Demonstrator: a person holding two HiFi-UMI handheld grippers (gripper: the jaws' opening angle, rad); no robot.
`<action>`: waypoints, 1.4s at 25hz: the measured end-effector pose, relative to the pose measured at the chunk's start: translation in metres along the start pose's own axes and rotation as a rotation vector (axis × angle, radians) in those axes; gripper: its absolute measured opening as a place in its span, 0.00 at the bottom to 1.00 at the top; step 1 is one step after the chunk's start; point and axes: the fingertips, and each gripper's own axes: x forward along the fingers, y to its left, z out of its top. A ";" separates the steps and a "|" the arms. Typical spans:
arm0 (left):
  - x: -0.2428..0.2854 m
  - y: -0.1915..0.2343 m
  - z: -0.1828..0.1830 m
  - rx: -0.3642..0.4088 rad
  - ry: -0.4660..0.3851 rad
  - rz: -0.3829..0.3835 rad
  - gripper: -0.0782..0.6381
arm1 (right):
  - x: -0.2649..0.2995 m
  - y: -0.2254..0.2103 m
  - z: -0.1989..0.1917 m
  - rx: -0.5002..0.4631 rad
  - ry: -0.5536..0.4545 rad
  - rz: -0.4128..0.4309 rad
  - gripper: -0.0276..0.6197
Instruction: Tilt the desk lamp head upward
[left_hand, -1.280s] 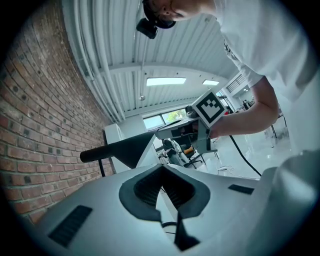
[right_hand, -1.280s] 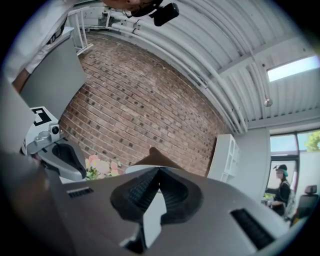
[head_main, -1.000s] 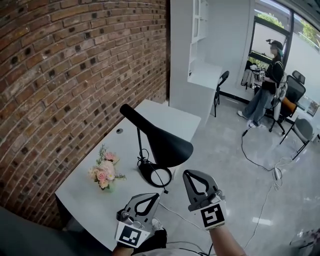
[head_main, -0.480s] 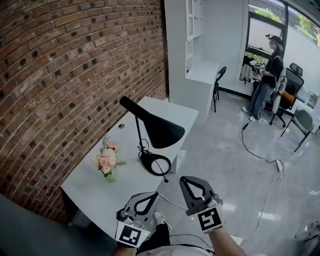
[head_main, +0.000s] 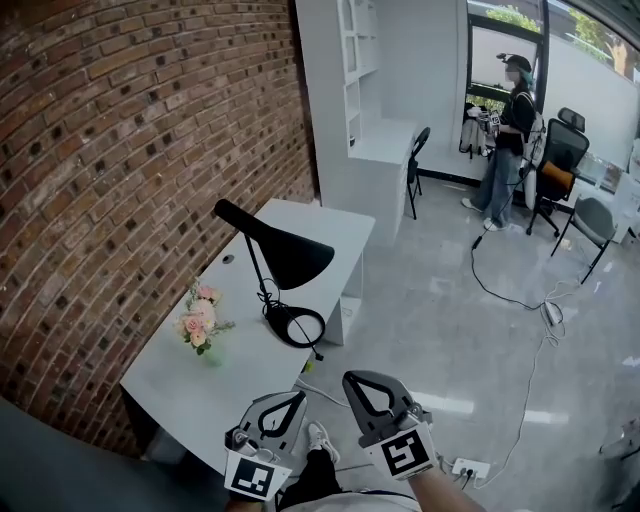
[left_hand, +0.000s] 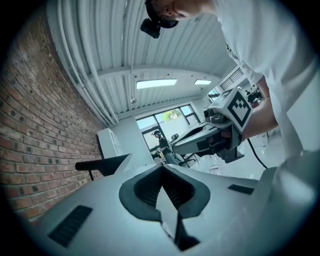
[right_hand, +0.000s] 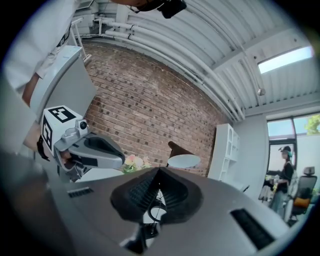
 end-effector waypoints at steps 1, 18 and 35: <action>0.000 0.000 0.003 0.002 0.000 0.003 0.12 | -0.003 0.001 0.001 0.000 -0.004 0.003 0.07; 0.045 0.042 -0.041 -0.138 -0.011 0.119 0.12 | 0.052 -0.027 -0.009 0.021 -0.071 0.005 0.07; 0.060 0.081 -0.070 -0.167 0.006 0.122 0.12 | 0.101 -0.033 -0.018 0.026 -0.056 0.027 0.07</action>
